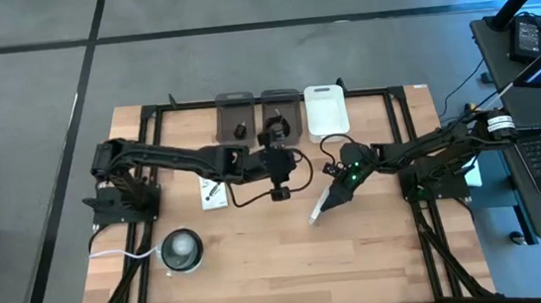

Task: Pick and place items into bin
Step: Put the white card reader box into the white bin

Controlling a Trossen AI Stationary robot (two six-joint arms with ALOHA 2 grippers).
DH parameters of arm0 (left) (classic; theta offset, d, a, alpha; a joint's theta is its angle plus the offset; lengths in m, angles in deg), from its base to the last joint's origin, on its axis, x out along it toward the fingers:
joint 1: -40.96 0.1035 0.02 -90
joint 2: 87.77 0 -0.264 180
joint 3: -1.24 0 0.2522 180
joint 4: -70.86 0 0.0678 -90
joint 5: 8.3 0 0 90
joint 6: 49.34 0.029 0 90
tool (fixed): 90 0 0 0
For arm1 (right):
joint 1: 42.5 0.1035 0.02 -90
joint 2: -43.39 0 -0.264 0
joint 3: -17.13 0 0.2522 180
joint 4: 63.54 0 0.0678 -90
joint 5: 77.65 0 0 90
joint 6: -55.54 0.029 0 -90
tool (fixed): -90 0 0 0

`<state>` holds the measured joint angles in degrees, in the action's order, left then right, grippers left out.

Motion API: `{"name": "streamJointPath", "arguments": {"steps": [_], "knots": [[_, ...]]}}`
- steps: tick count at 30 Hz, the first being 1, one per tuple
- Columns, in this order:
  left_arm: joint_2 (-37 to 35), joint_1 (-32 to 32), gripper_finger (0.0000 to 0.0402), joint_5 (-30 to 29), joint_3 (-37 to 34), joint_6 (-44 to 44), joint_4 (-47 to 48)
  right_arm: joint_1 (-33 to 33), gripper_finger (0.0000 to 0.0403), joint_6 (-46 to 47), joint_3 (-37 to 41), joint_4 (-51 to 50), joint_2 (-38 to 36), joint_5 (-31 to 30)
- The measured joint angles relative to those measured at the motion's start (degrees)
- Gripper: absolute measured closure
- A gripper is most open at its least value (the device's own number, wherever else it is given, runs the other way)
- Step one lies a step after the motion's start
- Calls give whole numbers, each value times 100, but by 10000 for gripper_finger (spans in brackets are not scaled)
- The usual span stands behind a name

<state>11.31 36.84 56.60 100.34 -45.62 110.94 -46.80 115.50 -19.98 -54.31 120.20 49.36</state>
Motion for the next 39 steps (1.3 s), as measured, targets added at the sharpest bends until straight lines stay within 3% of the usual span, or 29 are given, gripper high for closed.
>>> {"name": "streamJointPath", "arguments": {"steps": [10, 15, 24, 30, 34, 39], "knots": [[38, 0, 286, 89, 0, 0, 88, 0, 233, -69, -11, 651, -28, 37], [38, 0, 286, 88, 0, 0, 91, -2, 233, -680, -13, 1021, -137, 37], [38, 0, 286, 97, 0, 2, 94, 2, 233, -3466, -15, 1059, -343, 166], [38, 0, 286, 237, 0, 2, 94, 6, 233, -6178, -68, 935, -343, -30], [38, 0, 286, 636, 0, -11, 94, 172, 233, -7683, -561, -186, -343, -712], [33, -2, 286, 723, 0, -62, 94, 527, 233, -8918, -1642, -2437, -339, -1433]]}}
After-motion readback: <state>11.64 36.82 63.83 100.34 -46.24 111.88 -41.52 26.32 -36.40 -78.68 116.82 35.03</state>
